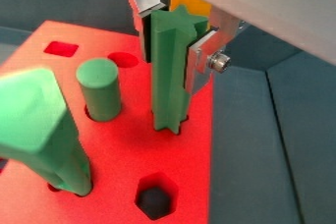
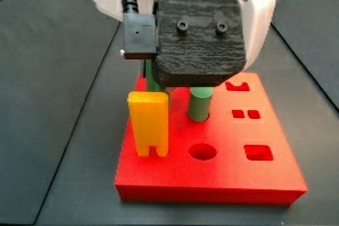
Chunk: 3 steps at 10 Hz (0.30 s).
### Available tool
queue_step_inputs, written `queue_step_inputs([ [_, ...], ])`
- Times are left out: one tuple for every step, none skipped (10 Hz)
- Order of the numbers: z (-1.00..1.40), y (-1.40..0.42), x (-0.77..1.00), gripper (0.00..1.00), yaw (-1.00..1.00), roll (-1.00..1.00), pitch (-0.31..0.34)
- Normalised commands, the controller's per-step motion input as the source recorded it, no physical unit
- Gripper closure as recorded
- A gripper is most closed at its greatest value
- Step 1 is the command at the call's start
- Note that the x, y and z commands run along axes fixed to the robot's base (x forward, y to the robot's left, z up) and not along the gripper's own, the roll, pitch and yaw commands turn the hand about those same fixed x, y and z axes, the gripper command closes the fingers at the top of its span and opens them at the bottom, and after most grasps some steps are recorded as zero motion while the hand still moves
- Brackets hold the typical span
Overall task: Pick up the star object. Move up. Place the star object on the fixture. Regrasp the star object. Move to above the board. Insert the star object.
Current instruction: Insert the star object.
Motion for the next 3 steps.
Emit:
queue_step_inputs([
  [-0.31,0.13,-0.07,1.0,0.0,-0.27,-0.216],
  [-0.03,0.01,0.0,1.0,0.0,-0.06,-0.073],
  [0.0,0.0,0.0,1.0,0.0,0.0,0.0],
])
